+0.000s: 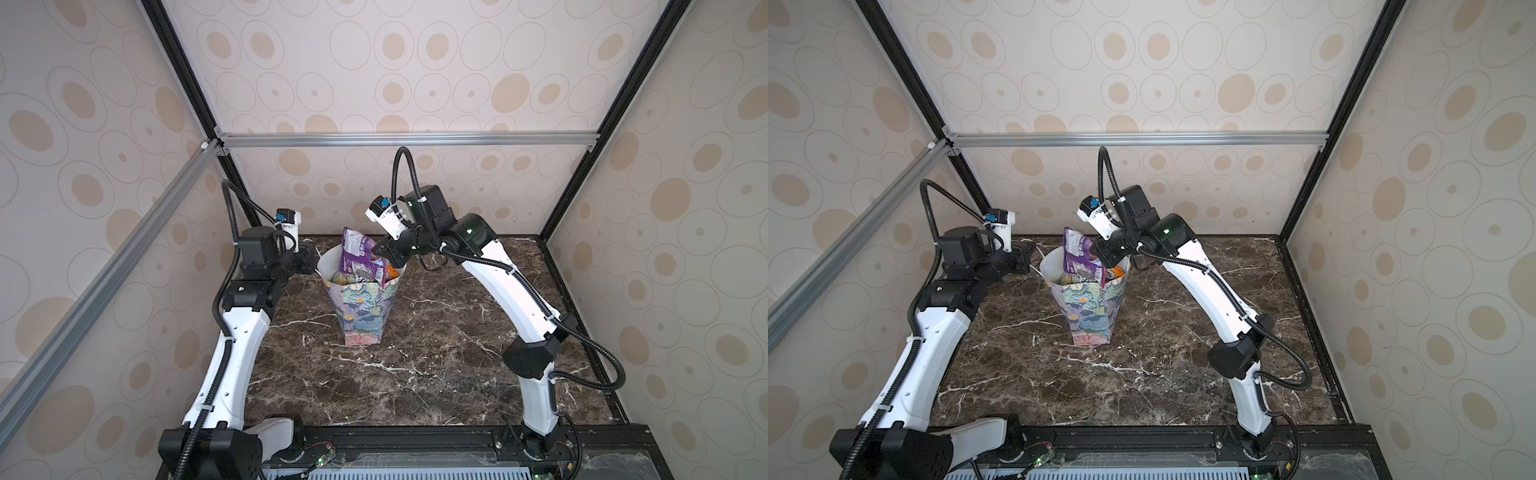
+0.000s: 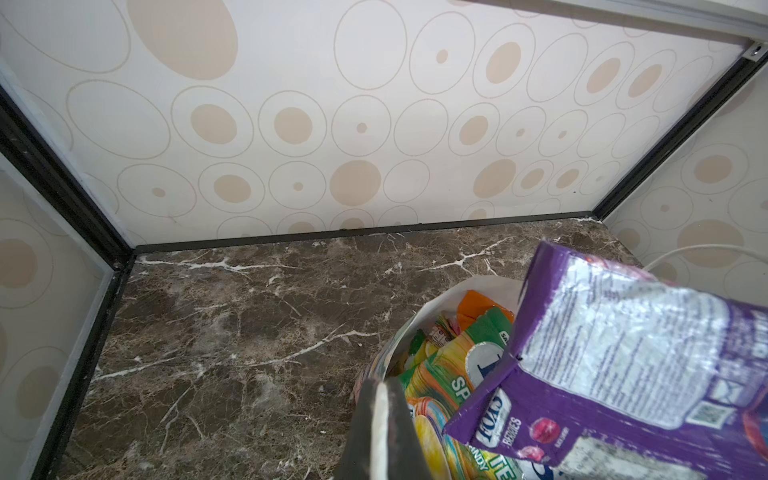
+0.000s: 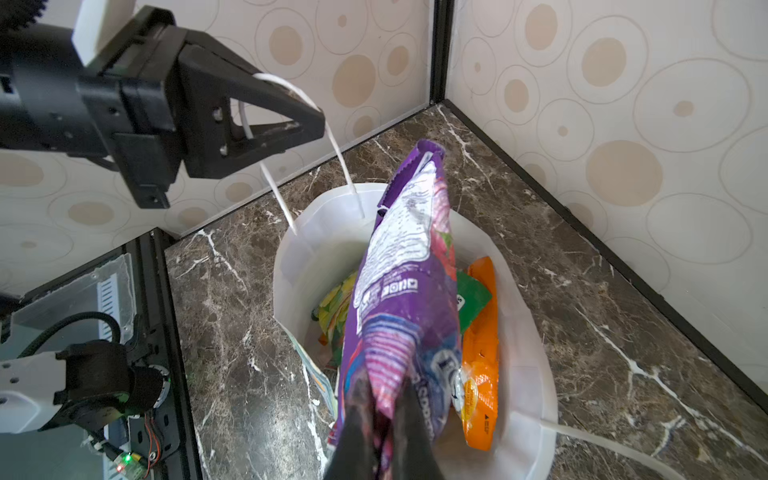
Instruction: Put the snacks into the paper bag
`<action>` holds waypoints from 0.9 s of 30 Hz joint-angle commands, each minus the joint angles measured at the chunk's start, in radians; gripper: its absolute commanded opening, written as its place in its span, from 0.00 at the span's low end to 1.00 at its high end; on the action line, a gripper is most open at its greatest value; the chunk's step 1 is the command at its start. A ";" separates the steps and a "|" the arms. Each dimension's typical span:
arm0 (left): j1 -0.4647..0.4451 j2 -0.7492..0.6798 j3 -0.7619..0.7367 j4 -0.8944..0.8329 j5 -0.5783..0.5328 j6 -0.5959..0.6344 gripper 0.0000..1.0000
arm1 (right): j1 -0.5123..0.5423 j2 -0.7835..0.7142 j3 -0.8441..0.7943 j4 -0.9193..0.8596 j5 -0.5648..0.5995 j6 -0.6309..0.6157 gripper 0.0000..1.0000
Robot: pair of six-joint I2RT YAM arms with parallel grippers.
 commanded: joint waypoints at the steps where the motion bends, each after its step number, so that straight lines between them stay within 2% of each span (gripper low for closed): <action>1: 0.003 -0.049 0.033 0.116 0.002 0.016 0.03 | -0.020 0.038 0.034 -0.015 -0.105 -0.073 0.00; 3: 0.004 -0.046 0.033 0.117 0.002 0.016 0.03 | -0.022 0.056 0.041 -0.018 -0.143 -0.103 0.00; 9: 0.004 -0.044 0.033 0.115 -0.001 0.018 0.02 | -0.054 0.119 0.159 0.003 -0.136 -0.095 0.00; 22: 0.004 -0.040 0.033 0.114 -0.005 0.020 0.02 | -0.093 0.104 0.161 0.146 -0.200 -0.045 0.00; 27: 0.004 -0.040 0.033 0.111 -0.012 0.023 0.02 | -0.107 0.127 0.148 0.115 -0.269 -0.044 0.00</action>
